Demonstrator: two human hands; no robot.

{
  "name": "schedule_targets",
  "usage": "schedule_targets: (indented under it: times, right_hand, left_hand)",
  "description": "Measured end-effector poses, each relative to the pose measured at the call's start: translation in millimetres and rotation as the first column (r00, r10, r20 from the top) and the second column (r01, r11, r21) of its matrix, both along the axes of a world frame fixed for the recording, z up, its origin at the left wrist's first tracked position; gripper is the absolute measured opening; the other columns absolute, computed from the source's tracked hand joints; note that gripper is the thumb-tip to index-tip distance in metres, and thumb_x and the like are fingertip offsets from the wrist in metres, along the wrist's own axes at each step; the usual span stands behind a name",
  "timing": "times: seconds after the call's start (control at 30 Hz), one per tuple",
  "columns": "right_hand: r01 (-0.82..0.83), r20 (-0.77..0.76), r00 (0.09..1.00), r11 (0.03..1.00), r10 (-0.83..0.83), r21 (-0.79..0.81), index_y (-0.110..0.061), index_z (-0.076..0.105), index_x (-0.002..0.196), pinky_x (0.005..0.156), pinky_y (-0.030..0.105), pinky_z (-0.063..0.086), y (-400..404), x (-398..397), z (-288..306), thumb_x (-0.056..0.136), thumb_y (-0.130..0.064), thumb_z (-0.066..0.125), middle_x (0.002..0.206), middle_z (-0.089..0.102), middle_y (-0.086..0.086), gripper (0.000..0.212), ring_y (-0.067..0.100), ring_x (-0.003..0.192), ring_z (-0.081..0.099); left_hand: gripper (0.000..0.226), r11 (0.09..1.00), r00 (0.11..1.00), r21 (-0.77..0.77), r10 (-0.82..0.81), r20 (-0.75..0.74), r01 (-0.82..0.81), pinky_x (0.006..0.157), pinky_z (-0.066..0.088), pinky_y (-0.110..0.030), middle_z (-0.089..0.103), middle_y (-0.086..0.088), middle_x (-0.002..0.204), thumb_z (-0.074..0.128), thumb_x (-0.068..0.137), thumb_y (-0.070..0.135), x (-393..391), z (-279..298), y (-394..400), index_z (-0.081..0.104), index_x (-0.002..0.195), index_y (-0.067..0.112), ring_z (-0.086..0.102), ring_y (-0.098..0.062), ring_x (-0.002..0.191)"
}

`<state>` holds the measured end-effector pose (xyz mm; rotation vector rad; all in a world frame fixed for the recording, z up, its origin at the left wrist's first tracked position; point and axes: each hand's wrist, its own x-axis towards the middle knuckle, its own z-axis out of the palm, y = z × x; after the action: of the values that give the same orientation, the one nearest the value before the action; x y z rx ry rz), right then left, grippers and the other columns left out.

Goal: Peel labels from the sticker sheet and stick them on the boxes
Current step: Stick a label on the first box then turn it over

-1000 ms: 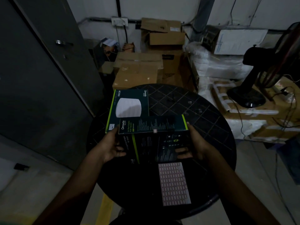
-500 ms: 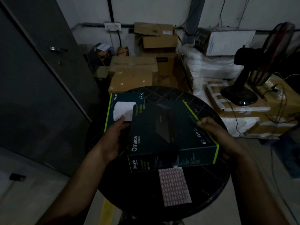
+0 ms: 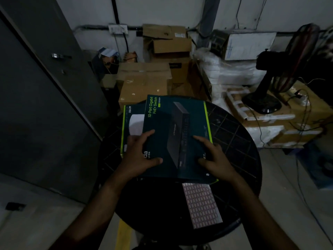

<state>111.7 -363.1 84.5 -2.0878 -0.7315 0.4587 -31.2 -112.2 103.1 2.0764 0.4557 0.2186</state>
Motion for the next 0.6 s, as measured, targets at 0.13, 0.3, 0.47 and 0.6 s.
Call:
schedule_targets:
  times: [0.13, 0.3, 0.47, 0.6]
  right_hand:
    - [0.081, 0.127, 0.989, 0.994, -0.071, -0.077, -0.046, 0.041, 0.146, 0.102, 0.027, 0.035, 17.1, 0.4, -15.4, 0.078, -0.054, 0.078, 0.138, 0.048, 0.002, 0.078, 0.014, 0.123, 0.03]
    - [0.141, 0.14, 0.982, 0.986, -0.128, -0.084, -0.043, 0.045, 0.146, 0.115, 0.032, 0.031, 2.5, 29.2, -21.3, 0.069, -0.064, 0.074, 0.146, 0.035, 0.01, 0.085, 0.019, 0.14, 0.022]
    - [0.185, 0.113, 0.978, 0.981, -0.176, -0.067, -0.04, 0.048, 0.143, 0.116, 0.023, 0.025, -30.0, 83.4, -35.0, 0.067, -0.051, 0.087, 0.156, 0.015, 0.007, 0.087, 0.004, 0.13, 0.018]
    - [0.193, 0.051, 0.981, 0.976, -0.189, -0.105, -0.037, 0.05, 0.143, 0.111, 0.015, 0.022, -61.6, 143.7, -63.2, 0.068, -0.047, 0.088, 0.157, 0.015, 0.006, 0.085, 0.006, 0.135, 0.022]
  left_hand:
    - [0.091, 0.988, 0.994, 0.119, -0.09, -0.055, 0.096, 0.11, 0.024, -0.018, 0.016, -0.001, 0.143, 0.09, 0.065, 0.033, 14.6, -7.1, 11.5, 0.043, 0.143, 0.037, 0.032, -0.018, 0.134]
    - [0.093, 0.944, 0.969, 0.221, -0.244, -0.024, 0.243, 0.116, 0.02, -0.026, -0.004, 0.007, 0.163, 0.09, 0.061, 0.042, 60.6, -21.7, 3.6, 0.048, 0.142, 0.028, 0.007, -0.004, 0.144]
    - [0.081, 0.919, 0.94, 0.202, -0.338, -0.041, 0.339, 0.113, 0.027, -0.03, 0.015, 0.01, 0.162, 0.089, 0.066, 0.038, 133.7, -38.5, -24.8, 0.053, 0.139, 0.029, 0.021, -0.005, 0.141]
    - [0.077, 0.919, 0.927, 0.132, -0.359, -0.108, 0.371, 0.112, 0.029, -0.029, 0.017, 0.008, 0.161, 0.09, 0.065, 0.034, 204.3, -69.9, -54.1, 0.057, 0.135, 0.029, 0.025, -0.011, 0.143]
